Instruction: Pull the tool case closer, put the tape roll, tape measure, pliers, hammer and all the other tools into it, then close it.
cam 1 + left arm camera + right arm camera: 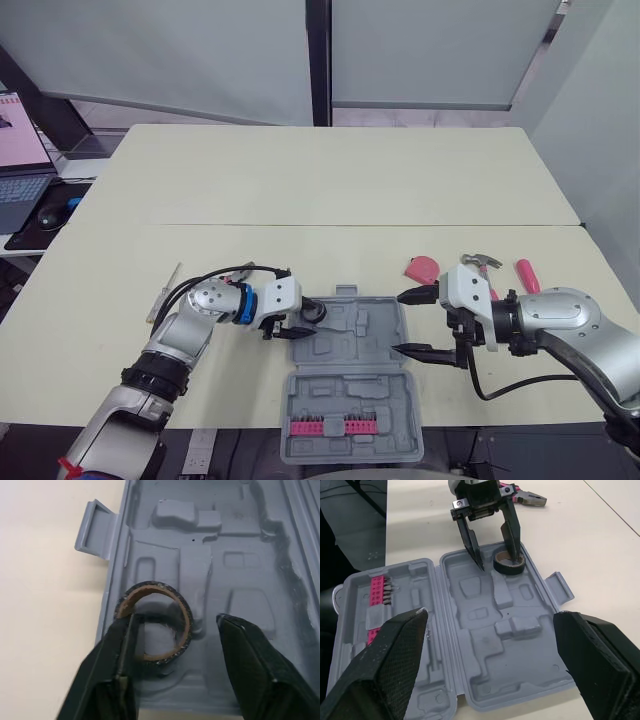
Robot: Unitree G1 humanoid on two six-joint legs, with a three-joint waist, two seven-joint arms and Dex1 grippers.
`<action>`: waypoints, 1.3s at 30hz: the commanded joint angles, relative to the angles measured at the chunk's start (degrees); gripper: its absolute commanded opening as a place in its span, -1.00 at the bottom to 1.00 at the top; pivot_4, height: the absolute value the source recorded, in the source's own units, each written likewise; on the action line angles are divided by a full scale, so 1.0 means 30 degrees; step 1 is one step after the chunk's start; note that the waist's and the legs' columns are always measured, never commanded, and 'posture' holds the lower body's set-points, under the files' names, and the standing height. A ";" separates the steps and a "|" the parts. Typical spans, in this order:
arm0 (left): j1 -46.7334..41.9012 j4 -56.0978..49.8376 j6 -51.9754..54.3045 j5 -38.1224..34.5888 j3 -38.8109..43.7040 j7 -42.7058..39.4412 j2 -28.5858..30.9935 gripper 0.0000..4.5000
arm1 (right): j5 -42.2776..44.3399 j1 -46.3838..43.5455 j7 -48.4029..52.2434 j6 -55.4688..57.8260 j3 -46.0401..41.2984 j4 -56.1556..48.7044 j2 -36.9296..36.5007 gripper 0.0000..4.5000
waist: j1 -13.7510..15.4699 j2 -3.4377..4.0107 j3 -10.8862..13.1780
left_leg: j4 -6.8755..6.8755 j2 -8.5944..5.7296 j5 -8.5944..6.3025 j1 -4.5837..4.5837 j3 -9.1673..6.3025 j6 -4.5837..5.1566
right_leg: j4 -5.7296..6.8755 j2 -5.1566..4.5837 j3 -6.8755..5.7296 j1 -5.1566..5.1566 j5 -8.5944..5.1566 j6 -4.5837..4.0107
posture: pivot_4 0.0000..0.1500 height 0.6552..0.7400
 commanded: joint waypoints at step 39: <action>0.0742 -0.1982 0.5639 -0.1837 0.0794 0.0084 0.0639 -0.98 | 0.0061 0.0203 -0.0145 -0.0248 -0.0448 -0.0675 -0.0098 1.00 | -0.0003 0.0001 -0.0001 | 0.0004 0.0000 0.0001 0.0011 -0.0004 0.0000 | 0.0002 -0.0001 0.0001 0.0010 0.0000 0.0002 | 1.00 1.00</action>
